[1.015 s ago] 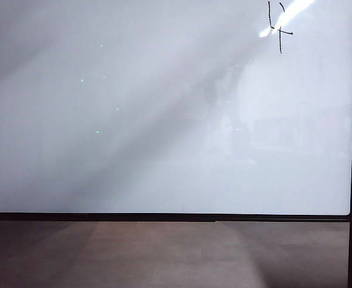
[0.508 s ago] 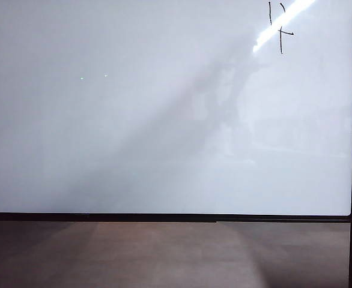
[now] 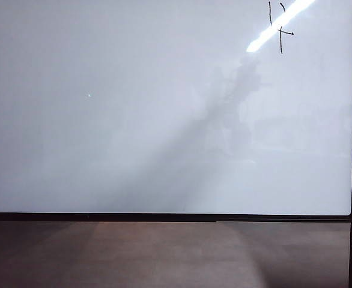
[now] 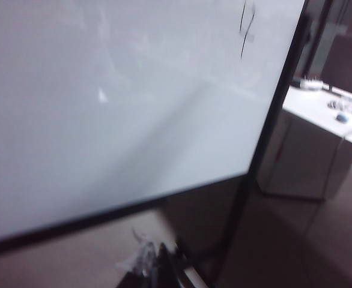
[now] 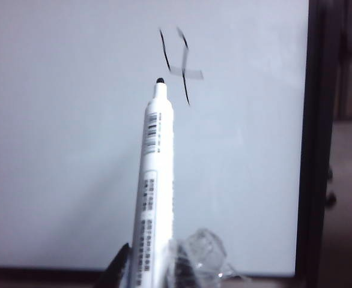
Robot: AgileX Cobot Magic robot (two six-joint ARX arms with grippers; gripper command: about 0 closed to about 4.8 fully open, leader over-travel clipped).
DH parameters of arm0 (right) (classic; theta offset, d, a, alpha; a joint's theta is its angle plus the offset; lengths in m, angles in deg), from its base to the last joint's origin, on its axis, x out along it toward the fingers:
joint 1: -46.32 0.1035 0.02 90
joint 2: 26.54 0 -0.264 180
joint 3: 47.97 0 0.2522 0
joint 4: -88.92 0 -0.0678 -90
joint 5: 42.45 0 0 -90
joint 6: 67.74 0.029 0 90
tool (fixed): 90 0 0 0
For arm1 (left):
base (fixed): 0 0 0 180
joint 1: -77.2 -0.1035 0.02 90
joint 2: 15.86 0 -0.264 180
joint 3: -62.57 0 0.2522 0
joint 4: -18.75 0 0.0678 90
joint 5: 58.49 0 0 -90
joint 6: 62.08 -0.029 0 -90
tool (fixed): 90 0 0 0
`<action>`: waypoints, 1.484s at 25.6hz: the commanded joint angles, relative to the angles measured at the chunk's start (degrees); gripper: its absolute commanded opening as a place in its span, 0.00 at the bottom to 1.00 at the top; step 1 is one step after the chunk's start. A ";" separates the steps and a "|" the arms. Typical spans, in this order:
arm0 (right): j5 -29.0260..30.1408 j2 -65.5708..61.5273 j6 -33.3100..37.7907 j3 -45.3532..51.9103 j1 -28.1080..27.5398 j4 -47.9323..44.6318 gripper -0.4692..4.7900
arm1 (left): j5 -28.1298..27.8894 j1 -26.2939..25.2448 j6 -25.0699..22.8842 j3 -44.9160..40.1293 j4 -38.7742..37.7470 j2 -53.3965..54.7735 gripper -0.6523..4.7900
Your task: Reach to the right to find the marker pen, pick it up, and write the number 4 on the whiteboard.
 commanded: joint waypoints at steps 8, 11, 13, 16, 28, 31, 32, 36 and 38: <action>2.43 0.07 0.39 13.99 0.17 -5.38 0.08 | 1.95 0.04 4.74 -23.30 16.02 -0.07 0.11; 2.84 0.09 0.37 16.50 0.17 -5.40 0.08 | 2.62 0.04 7.32 -27.43 16.52 -0.07 0.11; 2.64 0.09 0.33 19.17 0.17 -5.49 0.08 | 2.75 0.04 7.76 -30.75 18.03 -0.11 0.11; 3.10 0.09 0.35 22.53 0.17 -5.38 0.08 | 2.36 0.02 8.59 -32.74 19.67 -0.15 0.11; -0.39 0.13 0.28 28.15 0.02 -9.09 0.08 | 1.25 0.02 8.72 -34.05 20.72 -0.11 0.11; -0.33 0.13 0.28 28.15 0.04 -9.05 0.08 | 1.25 0.02 8.72 -34.05 20.70 -0.11 0.11; -0.39 0.13 0.28 28.15 0.04 -9.03 0.08 | 1.25 -0.13 8.72 -34.03 20.65 -0.48 0.11; -0.35 0.20 0.28 28.15 0.02 -8.59 0.08 | 1.51 -8.24 8.72 -34.03 20.72 -2.86 0.11; -0.20 0.92 0.28 28.15 0.28 -8.44 0.08 | 1.42 -15.10 8.72 -34.03 20.72 -2.86 0.11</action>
